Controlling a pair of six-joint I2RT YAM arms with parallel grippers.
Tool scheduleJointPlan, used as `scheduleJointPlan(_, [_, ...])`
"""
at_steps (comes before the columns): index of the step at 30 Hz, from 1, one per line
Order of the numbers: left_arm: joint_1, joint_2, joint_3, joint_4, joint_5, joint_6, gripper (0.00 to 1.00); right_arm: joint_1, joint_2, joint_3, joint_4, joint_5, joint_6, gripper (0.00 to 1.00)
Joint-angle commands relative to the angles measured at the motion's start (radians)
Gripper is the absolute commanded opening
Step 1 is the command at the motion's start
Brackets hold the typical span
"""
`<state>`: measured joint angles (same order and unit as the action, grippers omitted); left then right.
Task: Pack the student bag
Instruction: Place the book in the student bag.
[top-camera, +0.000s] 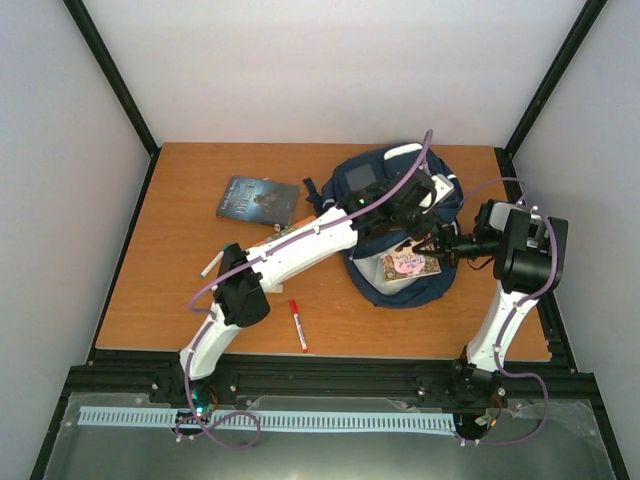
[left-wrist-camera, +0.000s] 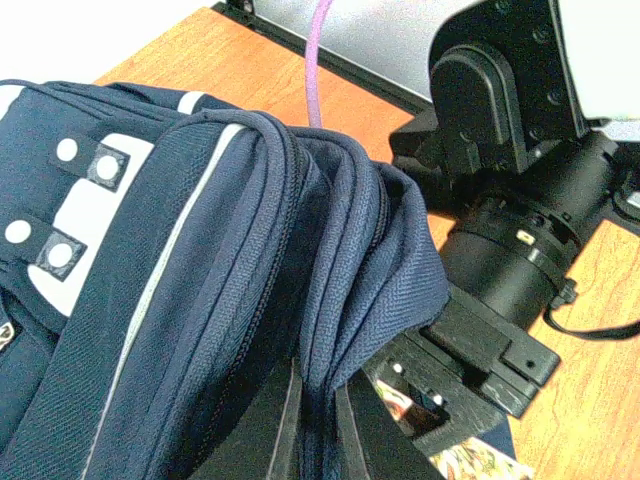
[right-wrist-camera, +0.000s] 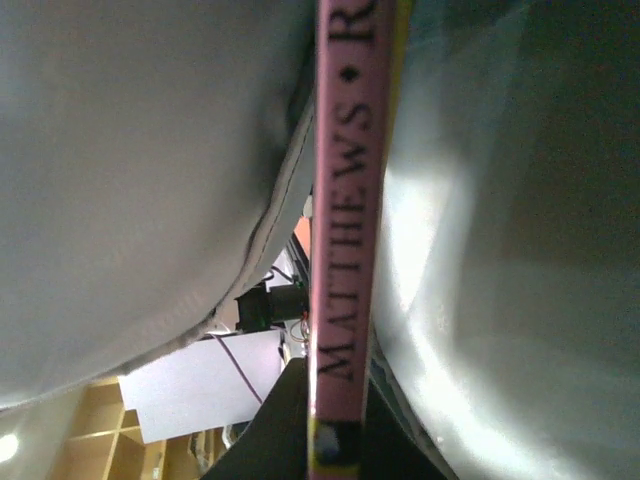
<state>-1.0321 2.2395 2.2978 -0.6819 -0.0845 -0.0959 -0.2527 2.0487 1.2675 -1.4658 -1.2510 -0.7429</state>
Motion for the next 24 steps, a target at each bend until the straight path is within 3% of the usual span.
scheduleJointPlan(1, [-0.019,-0.107,-0.019,0.052,0.038,0.038,0.01,0.009,0.023,0.009,0.104,-0.07,0.068,0.06])
scheduleJointPlan(7, [-0.022,-0.132,-0.062,0.044,0.018,0.066,0.01,0.009,-0.02,-0.102,0.452,0.043,0.368,0.14])
scheduleJointPlan(10, [-0.022,-0.139,-0.076,0.045,0.009,0.072,0.01,0.009,-0.051,-0.133,0.54,0.095,0.441,0.28])
scheduleJointPlan(18, [-0.023,-0.198,-0.195,0.099,0.007,0.062,0.01,0.002,-0.282,-0.21,0.579,0.268,0.414,0.7])
scheduleJointPlan(24, [-0.026,-0.289,-0.323,0.163,0.006,0.05,0.01,-0.002,-0.553,-0.268,0.538,0.446,0.311,0.75])
